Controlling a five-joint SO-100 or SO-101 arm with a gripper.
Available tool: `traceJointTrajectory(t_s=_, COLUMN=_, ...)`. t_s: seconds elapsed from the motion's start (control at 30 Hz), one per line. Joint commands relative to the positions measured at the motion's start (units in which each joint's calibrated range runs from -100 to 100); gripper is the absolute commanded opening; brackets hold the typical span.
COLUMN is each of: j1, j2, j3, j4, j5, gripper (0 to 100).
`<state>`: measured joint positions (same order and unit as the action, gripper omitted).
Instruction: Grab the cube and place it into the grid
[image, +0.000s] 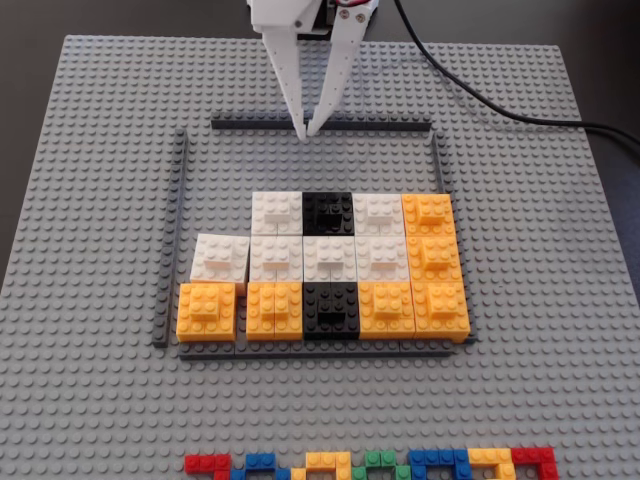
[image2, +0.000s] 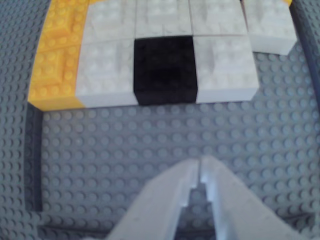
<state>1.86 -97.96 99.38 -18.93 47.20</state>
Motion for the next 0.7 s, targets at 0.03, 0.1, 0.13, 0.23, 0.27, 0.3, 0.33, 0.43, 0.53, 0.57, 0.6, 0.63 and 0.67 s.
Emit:
traceJointTrajectory(t_s=0.03, j1=-0.20, j2=-2.04, j3=0.53, j4=0.90, j5=-0.68, gripper=0)
traceJointTrajectory(t_s=0.1, j1=-0.20, j2=-2.04, j3=0.53, j4=1.05, j5=-0.93, gripper=0)
traceJointTrajectory(t_s=0.13, j1=-0.20, j2=-2.04, j3=0.53, j4=1.14, j5=-0.98, gripper=0)
traceJointTrajectory(t_s=0.23, j1=-0.20, j2=-2.04, j3=0.53, j4=1.49, j5=-0.98, gripper=0)
traceJointTrajectory(t_s=0.27, j1=-0.20, j2=-2.04, j3=0.53, j4=1.63, j5=-0.98, gripper=0)
traceJointTrajectory(t_s=0.3, j1=-0.20, j2=-2.04, j3=0.53, j4=1.83, j5=-0.98, gripper=0)
traceJointTrajectory(t_s=0.33, j1=-0.20, j2=-2.04, j3=0.53, j4=1.93, j5=-0.98, gripper=0)
traceJointTrajectory(t_s=0.43, j1=-0.20, j2=-2.04, j3=0.53, j4=2.17, j5=-1.03, gripper=0)
traceJointTrajectory(t_s=0.53, j1=-0.20, j2=-2.04, j3=0.53, j4=2.36, j5=-0.98, gripper=0)
traceJointTrajectory(t_s=0.57, j1=-0.20, j2=-2.04, j3=0.53, j4=2.36, j5=-0.93, gripper=0)
traceJointTrajectory(t_s=0.6, j1=-0.20, j2=-2.04, j3=0.53, j4=2.41, j5=-0.88, gripper=0)
traceJointTrajectory(t_s=0.63, j1=-0.20, j2=-2.04, j3=0.53, j4=2.41, j5=-0.83, gripper=0)
traceJointTrajectory(t_s=0.67, j1=-0.20, j2=-2.04, j3=0.53, j4=2.51, j5=-0.78, gripper=0)
